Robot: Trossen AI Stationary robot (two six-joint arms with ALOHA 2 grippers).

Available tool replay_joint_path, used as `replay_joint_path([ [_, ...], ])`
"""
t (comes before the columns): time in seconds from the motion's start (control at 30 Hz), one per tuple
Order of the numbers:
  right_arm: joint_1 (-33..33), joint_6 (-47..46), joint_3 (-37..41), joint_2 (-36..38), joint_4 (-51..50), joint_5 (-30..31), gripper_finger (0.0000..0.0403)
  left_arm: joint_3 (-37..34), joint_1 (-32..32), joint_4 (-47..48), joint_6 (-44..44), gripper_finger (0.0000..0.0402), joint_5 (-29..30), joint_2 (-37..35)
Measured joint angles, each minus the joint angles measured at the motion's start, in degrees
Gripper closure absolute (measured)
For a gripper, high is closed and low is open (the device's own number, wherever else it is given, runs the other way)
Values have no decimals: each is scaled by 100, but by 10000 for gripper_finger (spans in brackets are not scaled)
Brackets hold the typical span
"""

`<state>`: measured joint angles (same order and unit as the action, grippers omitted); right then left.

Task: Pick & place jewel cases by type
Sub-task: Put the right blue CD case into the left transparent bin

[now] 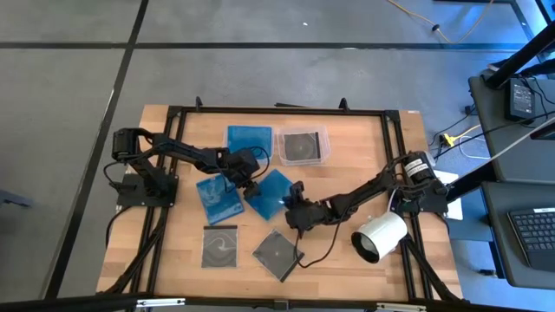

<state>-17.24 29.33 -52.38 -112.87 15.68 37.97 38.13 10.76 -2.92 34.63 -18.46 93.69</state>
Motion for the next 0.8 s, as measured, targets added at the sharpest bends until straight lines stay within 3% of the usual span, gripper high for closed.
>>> replay_joint_path([
  [0.37, -178, 88, 3, -1, -6, 505, 340, 7, 96, 11, 2, 176, -105, -161],
  [0.57, -369, 374, 10, -9, -1, 1324, 342, 7, 127, 68, 19, 176, -116, -502],
  [0.8, -486, 393, 14, -12, 14, 1790, 342, 2, 129, 169, 20, 176, -66, -966],
])
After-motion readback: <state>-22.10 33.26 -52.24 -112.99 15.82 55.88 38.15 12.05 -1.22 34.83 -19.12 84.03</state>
